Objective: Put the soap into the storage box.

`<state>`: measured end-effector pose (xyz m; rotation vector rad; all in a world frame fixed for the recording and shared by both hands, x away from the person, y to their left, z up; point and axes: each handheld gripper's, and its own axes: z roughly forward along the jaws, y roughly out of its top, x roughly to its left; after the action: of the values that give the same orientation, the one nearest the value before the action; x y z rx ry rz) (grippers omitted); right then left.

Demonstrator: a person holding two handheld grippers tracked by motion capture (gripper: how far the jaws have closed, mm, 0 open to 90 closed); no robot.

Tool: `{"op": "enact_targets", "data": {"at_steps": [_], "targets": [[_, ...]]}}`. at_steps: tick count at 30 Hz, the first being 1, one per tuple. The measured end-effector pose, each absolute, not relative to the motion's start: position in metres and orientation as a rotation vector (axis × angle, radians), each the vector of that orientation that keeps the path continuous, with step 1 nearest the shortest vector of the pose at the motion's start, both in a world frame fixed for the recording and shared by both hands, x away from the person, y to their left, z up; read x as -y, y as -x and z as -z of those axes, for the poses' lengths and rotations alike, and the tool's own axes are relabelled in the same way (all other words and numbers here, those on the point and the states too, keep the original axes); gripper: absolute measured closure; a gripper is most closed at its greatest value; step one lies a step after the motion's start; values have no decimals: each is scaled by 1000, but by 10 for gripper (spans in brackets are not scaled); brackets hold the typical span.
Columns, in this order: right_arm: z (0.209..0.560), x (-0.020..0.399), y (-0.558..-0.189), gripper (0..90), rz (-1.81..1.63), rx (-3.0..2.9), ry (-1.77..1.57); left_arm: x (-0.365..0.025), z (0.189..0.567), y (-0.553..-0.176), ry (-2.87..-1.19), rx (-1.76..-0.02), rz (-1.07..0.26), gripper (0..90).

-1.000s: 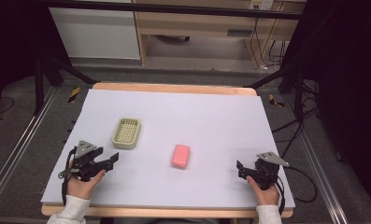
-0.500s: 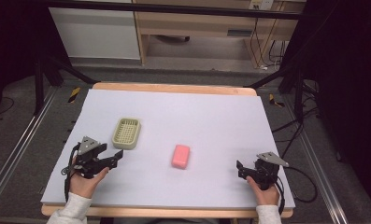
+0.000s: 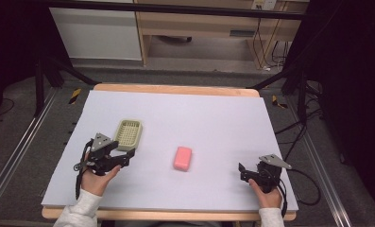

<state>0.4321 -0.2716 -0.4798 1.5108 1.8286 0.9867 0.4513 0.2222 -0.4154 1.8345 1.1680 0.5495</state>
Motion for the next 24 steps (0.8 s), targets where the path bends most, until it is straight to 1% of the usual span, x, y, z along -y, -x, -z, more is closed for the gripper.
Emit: {"op": "enact_targets", "data": {"at_steps": [24], "targets": [[486,270,-434,43,-974,-1831,-1525,-176,407,-464,-1890,-1089,-510,260]]}}
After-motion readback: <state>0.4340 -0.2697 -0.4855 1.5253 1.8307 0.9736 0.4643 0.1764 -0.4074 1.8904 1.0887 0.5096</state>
